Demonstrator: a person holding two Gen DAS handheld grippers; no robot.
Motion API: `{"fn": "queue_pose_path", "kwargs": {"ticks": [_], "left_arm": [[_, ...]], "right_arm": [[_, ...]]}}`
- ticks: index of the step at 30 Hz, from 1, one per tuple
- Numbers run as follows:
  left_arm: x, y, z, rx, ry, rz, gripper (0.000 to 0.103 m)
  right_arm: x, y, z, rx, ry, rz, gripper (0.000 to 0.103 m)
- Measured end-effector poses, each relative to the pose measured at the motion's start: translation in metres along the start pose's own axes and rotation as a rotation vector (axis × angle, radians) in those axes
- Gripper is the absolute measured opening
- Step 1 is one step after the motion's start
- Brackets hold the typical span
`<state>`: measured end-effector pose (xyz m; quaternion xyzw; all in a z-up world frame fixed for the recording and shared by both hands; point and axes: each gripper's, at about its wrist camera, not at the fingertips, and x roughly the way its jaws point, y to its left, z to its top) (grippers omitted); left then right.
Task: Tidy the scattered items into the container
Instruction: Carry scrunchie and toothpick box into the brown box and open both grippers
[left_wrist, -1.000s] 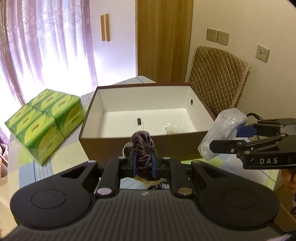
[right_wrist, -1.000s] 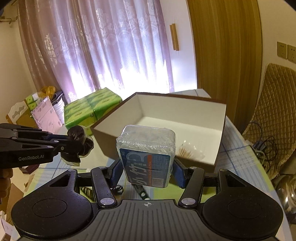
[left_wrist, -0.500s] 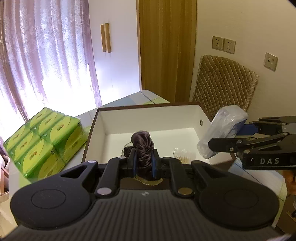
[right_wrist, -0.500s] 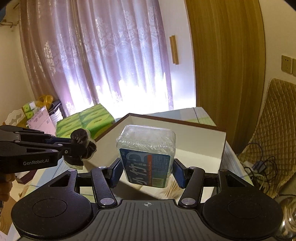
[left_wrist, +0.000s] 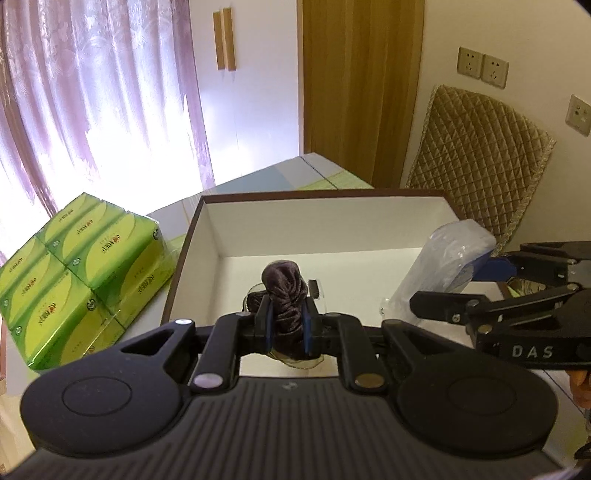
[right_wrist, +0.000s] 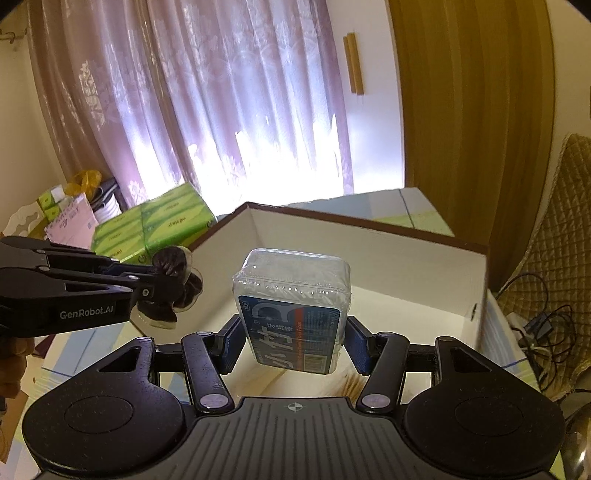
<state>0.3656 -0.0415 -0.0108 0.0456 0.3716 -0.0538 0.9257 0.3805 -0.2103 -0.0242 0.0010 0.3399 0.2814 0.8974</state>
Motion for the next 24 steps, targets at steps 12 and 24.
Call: {"fn": "queue_pose_path", "kwargs": {"ticks": [12, 24], "left_arm": [[0.060, 0.010, -0.003, -0.014, 0.150, -0.028, 0.012], [0.113, 0.014, -0.018, 0.024, 0.386, -0.070, 0.021]], "right_arm": [[0.050, -0.012, -0.007, 0.027, 0.143, 0.018, 0.060], [0.085, -0.019, -0.010, 0.106, 0.312, 0.032, 0.060]]}}
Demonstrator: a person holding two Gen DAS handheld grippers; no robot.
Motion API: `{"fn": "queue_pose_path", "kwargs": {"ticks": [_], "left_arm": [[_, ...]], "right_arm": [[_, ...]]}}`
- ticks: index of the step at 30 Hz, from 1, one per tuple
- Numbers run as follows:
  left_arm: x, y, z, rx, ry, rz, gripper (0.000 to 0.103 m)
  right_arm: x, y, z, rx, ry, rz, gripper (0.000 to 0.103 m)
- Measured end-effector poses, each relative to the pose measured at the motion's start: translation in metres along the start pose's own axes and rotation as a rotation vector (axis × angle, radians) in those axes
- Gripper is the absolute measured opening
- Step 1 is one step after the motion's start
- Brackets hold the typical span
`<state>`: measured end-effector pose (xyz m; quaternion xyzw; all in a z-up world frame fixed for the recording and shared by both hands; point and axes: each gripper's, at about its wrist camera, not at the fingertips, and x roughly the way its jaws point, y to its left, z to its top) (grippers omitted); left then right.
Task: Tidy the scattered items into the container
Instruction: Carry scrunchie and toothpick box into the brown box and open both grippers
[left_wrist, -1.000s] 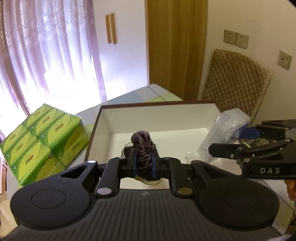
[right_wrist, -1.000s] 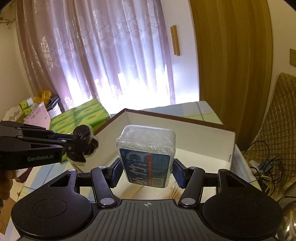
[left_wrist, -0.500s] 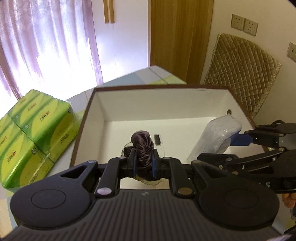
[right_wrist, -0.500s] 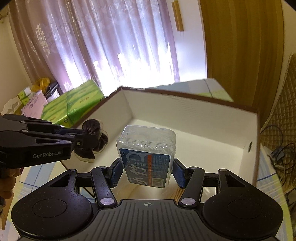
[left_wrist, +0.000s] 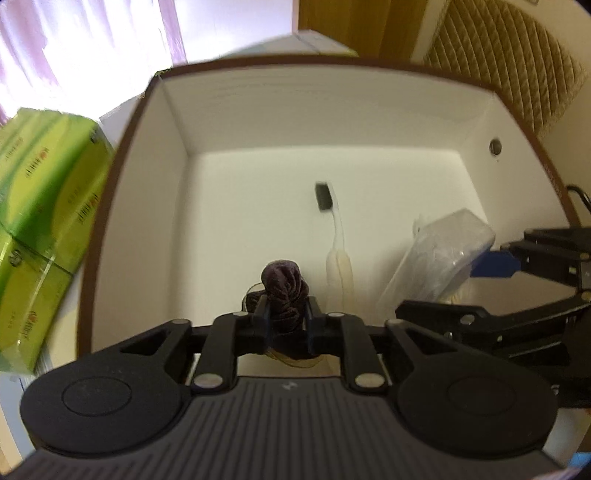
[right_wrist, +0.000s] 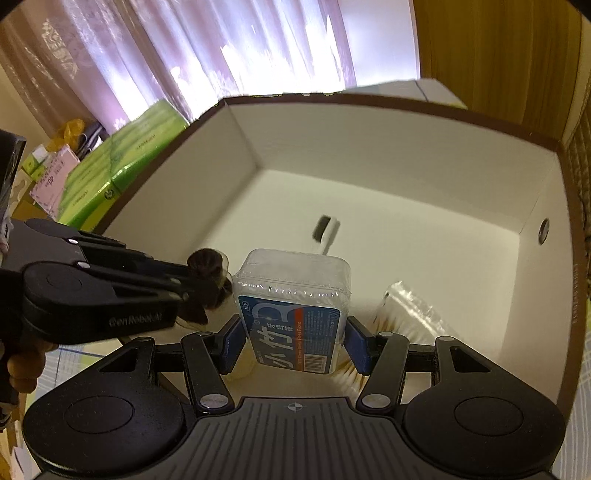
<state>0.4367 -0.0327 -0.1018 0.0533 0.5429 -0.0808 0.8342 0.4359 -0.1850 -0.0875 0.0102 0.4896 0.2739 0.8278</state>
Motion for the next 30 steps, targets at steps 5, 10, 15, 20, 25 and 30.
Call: {"fn": "queue_pose_path", "kwargs": {"ticks": [5, 10, 15, 20, 25, 30], "left_arm": [[-0.001, 0.002, -0.005, 0.007, 0.011, 0.010, 0.021], [-0.005, 0.005, -0.007, 0.001, 0.003, 0.023, 0.021], [-0.009, 0.008, -0.006, -0.012, -0.010, 0.024, 0.023], [-0.014, 0.012, -0.008, -0.029, -0.019, 0.021, 0.025], [-0.015, 0.009, -0.009, -0.025, -0.022, 0.018, 0.028], [-0.016, 0.004, -0.010, -0.018, -0.016, 0.032, 0.037]], "right_arm": [[0.004, -0.003, 0.003, 0.037, 0.044, 0.015, 0.060], [0.011, -0.001, 0.007, 0.050, 0.098, 0.015, 0.060], [0.010, 0.000, 0.013, 0.047, 0.112, 0.031, 0.073], [-0.003, 0.007, 0.015, -0.018, 0.060, -0.014, 0.091], [-0.006, 0.011, 0.011, -0.047, 0.078, -0.053, 0.091], [-0.010, 0.015, 0.007, -0.070, 0.070, -0.081, 0.091]]}}
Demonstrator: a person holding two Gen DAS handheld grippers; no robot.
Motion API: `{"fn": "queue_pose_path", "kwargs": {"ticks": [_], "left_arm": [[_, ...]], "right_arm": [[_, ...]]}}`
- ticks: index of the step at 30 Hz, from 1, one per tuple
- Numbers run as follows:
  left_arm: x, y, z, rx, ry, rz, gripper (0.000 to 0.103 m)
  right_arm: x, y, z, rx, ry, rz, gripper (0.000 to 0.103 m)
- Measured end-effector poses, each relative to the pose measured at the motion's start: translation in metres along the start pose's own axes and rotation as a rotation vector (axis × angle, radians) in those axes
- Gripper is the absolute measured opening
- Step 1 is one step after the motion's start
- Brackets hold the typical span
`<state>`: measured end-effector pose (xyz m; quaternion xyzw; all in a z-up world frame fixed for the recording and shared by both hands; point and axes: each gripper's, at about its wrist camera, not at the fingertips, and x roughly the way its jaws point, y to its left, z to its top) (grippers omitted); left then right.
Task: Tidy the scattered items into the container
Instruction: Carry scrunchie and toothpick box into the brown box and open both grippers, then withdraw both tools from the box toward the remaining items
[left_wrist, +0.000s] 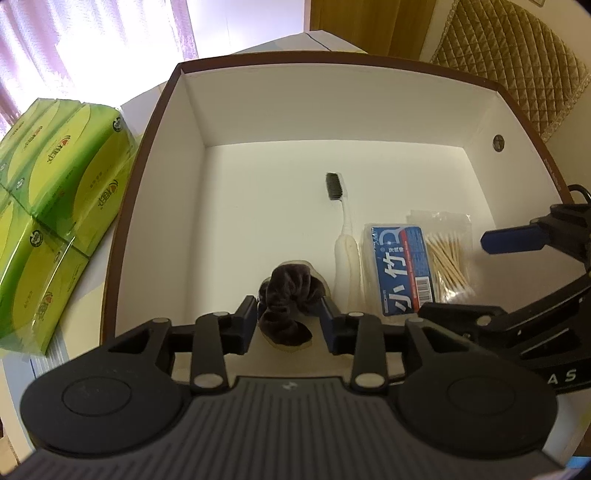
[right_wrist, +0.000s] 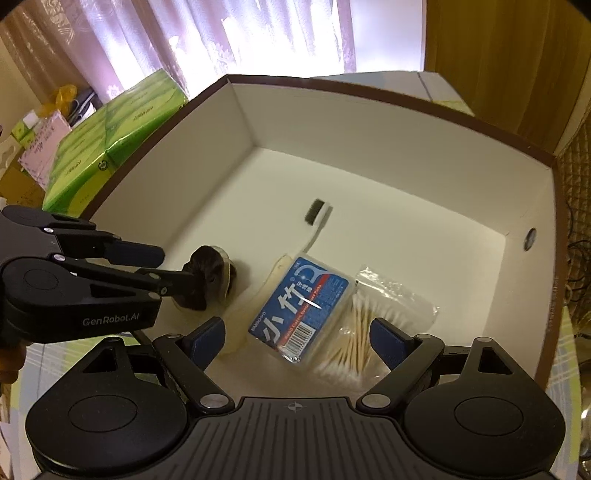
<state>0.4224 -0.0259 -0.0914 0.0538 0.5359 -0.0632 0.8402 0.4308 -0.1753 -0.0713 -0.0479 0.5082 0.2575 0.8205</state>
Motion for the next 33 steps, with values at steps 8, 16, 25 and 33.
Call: {"fn": "queue_pose_path", "kwargs": {"ticks": [8, 16, 25, 33], "left_arm": [[-0.016, -0.008, -0.005, 0.015, -0.027, 0.039, 0.068], [-0.045, -0.013, -0.010, 0.013, -0.084, 0.059, 0.082], [-0.084, -0.023, -0.032, 0.012, -0.140, 0.080, 0.091], [-0.122, -0.029, -0.060, 0.002, -0.186, 0.077, 0.091]], "right_arm": [[-0.016, 0.003, -0.005, 0.012, -0.028, -0.027, 0.091], [-0.041, 0.008, -0.012, 0.006, -0.092, -0.062, 0.091], [-0.076, 0.021, -0.033, 0.018, -0.167, -0.073, 0.091], [-0.110, 0.037, -0.061, 0.001, -0.269, -0.057, 0.091]]}}
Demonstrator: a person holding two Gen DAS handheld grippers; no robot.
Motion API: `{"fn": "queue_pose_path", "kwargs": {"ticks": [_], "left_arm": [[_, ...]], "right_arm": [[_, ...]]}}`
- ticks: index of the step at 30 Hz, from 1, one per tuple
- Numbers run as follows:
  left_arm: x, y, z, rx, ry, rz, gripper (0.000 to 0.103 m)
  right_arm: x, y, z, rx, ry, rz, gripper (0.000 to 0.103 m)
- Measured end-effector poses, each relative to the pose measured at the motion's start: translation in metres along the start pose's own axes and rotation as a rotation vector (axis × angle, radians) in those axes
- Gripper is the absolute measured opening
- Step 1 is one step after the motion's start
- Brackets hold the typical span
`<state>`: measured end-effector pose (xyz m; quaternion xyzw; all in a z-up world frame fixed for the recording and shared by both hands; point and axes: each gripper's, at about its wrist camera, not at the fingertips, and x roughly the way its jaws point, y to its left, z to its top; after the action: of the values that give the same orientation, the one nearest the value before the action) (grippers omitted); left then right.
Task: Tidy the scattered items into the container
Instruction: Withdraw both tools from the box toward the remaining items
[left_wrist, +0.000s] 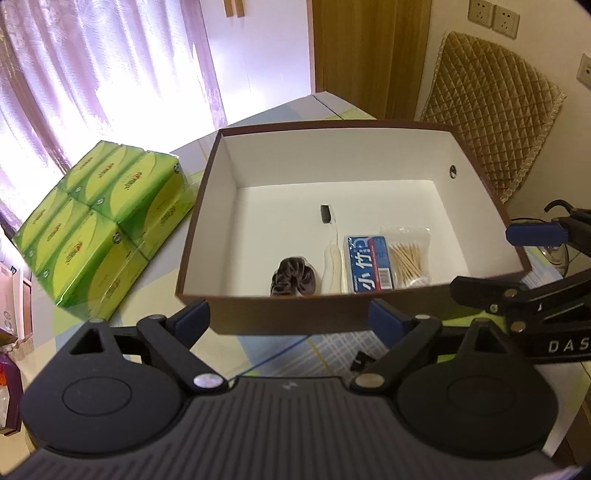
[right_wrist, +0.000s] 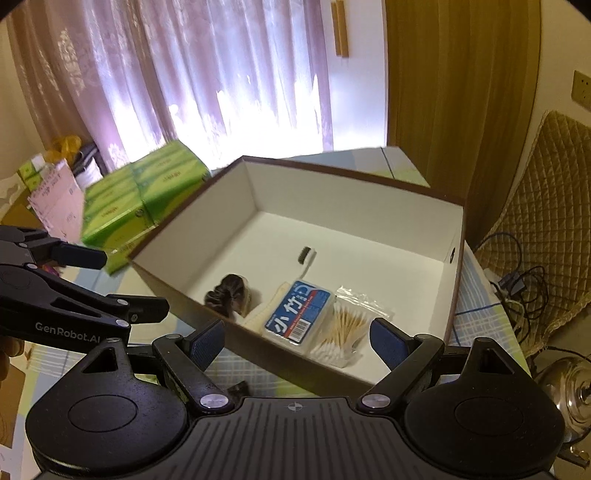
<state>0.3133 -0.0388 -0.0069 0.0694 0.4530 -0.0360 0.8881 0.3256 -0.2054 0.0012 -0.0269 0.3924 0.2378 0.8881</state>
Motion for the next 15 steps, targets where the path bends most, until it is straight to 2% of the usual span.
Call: {"fn": "queue_pose_path", "kwargs": {"ticks": [10, 15], "left_arm": [[-0.041, -0.001, -0.034, 0.001, -0.044, 0.001, 0.091], [-0.051, 0.000, -0.062, -0.002, -0.033, -0.021, 0.090]], "right_arm": [[-0.030, 0.017, -0.025, -0.022, -0.048, 0.032, 0.091], [-0.035, 0.019, -0.044, -0.026, -0.035, 0.052, 0.091]]}}
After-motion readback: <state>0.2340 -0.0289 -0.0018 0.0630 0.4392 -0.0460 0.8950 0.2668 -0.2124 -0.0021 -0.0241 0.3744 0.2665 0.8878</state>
